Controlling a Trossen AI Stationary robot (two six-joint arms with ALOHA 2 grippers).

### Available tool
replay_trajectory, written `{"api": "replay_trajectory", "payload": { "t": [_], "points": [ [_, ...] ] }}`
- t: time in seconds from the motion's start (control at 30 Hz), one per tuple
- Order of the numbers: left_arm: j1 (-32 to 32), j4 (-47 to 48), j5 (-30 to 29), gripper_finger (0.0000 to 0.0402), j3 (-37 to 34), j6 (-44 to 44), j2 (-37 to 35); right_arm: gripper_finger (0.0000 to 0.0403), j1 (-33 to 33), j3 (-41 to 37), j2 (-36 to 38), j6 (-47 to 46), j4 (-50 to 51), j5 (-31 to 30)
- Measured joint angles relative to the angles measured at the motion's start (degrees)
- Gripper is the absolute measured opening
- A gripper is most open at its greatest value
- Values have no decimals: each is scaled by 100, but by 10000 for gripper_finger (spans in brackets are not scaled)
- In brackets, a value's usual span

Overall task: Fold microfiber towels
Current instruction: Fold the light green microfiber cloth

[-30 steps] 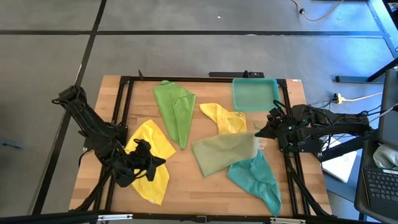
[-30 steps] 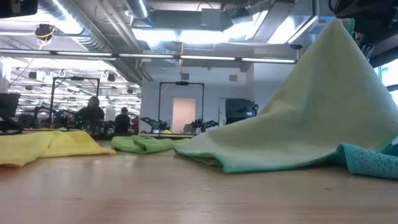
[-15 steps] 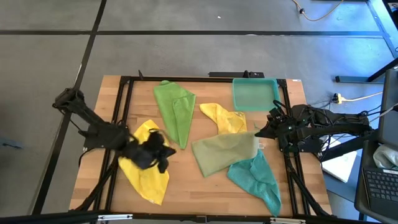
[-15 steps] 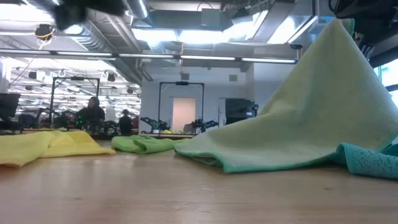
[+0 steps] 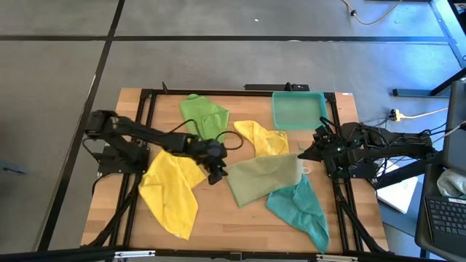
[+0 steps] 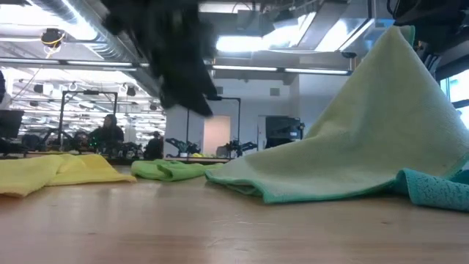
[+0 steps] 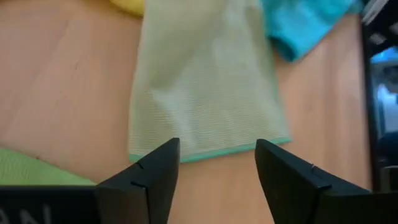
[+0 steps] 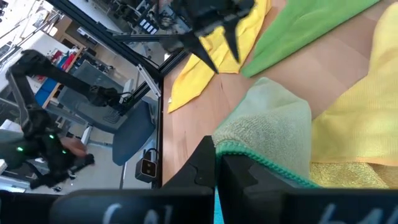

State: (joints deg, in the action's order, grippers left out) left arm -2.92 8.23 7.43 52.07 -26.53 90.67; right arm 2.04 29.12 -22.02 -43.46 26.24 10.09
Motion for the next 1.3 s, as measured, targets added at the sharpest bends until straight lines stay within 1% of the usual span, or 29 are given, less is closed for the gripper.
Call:
{"api": "replay_trajectory", "payload": {
  "t": [0.07,0.33,0.43,0.5,0.6,0.83,0.97,1.03,1.1,1.2,1.3],
  "points": [
    [159,-106,122,206,23,208,291,3,0,0,0,-16,0,0],
    [451,-154,181,207,521,1328,1032,3,0,0,0,-299,0,-2],
    [496,-65,442,210,674,1503,1336,3,1,0,0,-343,0,-4],
    [495,-70,406,210,767,1515,1500,3,0,0,0,-414,0,-4],
    [498,-77,228,209,779,1515,1578,3,0,0,2,-450,-2,-4],
    [600,69,181,210,782,1683,1592,3,2,2,1,-437,0,-70],
    [607,-43,172,209,782,1816,1645,3,2,2,0,-426,0,-77],
    [603,-66,233,210,776,1814,1670,3,2,2,0,-426,0,-77],
    [572,-314,383,209,788,1813,1759,3,2,2,1,-426,0,-77],
    [504,-284,571,205,773,1803,1801,3,2,2,0,-428,-3,-74],
    [434,-269,523,201,778,1783,1878,3,2,2,-2,-430,-8,-68]
  ]
}}
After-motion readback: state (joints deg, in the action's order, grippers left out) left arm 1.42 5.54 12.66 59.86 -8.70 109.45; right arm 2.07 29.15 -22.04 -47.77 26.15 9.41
